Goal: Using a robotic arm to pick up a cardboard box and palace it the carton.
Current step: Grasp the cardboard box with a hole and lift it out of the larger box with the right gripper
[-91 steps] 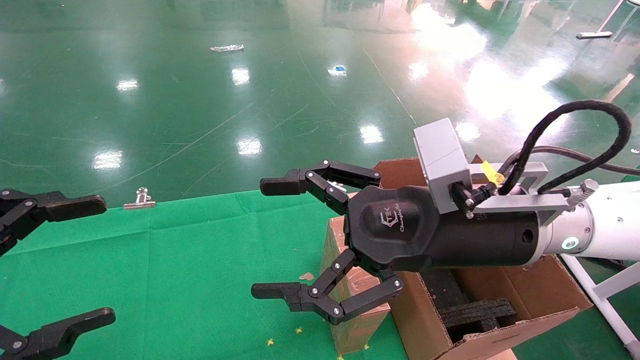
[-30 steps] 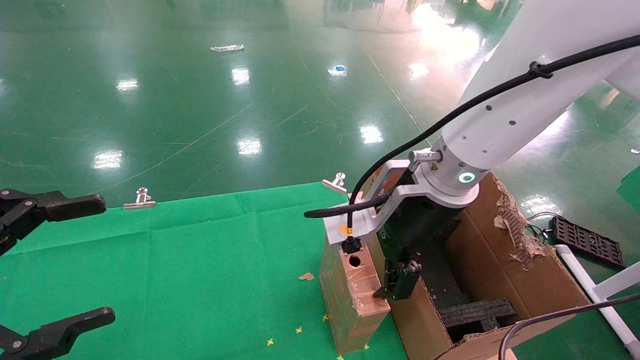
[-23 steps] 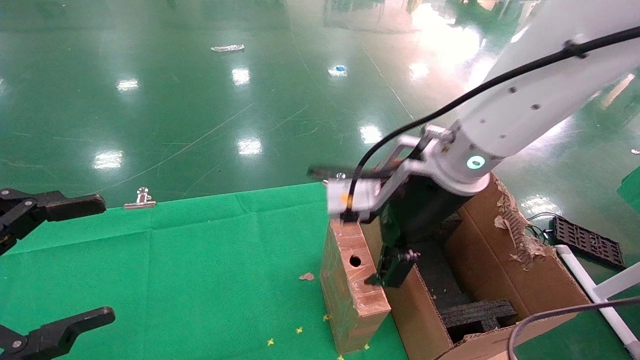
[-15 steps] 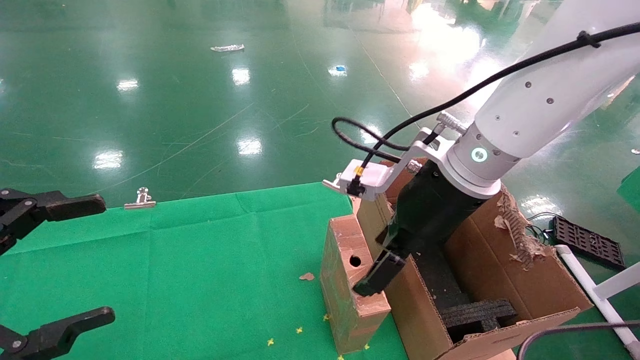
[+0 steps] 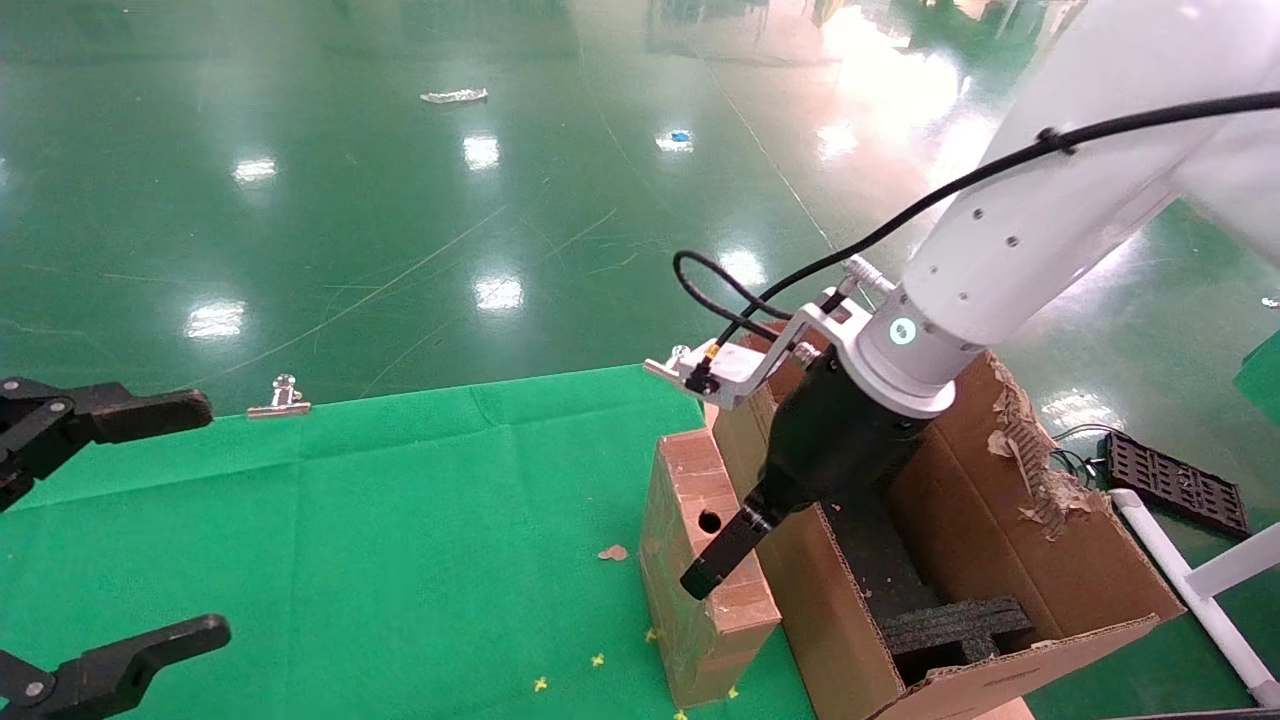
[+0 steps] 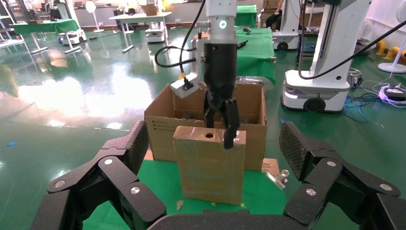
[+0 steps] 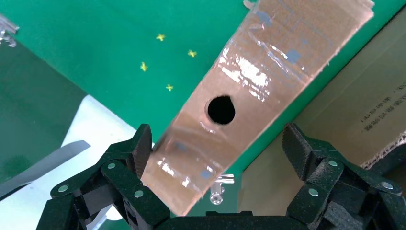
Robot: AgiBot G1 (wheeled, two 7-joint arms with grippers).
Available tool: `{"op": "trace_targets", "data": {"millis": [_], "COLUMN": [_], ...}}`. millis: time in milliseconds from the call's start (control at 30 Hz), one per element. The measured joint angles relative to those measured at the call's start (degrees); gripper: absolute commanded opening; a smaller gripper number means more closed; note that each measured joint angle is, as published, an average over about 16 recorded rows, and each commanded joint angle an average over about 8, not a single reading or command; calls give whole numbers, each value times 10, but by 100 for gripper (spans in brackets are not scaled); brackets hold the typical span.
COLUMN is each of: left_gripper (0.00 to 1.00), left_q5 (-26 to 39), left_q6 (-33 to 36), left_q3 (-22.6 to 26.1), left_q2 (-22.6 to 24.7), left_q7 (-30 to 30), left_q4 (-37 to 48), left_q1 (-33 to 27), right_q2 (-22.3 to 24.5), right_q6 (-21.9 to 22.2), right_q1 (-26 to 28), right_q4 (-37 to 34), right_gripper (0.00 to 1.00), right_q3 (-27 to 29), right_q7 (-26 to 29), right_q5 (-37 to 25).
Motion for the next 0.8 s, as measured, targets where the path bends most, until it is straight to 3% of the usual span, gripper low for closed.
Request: {"op": "trace_targets", "data": {"millis": [33,100,267,300,367,433,533,600,700,800], "left_gripper": [100,100,99,95,81,64,34,19,6,0], "left_q5": [0,0,0,0,0,0,0,0,-1,-1], "left_q6": [0,0,0,0,0,0,0,0,0,0], "left_q3": [0,0,0,0,0,1,1,1,1,1], "left_q2": [0,0,0,0,0,0,0,0,0,0], "left_q7": [0,0,0,0,0,0,0,0,0,0], "left_q4": [0,0,0,0,0,0,0,0,0,0], "left_q1": [0,0,0,0,0,0,0,0,0,0], "right_q2": [-2,-5,-12,-12,-14,-14,-14,-14,-12,-10], "right_q6": [3,8,18,20,22,24,26,27,28,29], "right_q1": [-2,-6,-13,-14,-15,-15,-15,-15,-14,-14], "right_q4": [-1,-2,1,2,5,9,17,22,29,36], "right_gripper": [100,90,32,19,4,0,0,0,0,0], "right_q3": [-1,-3,-7,-7,-9,-11,-13,-15,-17,-19], "right_q7": [1,3,6,6,8,10,14,17,22,26], "right_q5": [-2,-5,-15,-17,-21,-26,-32,-36,-41,-46]}}
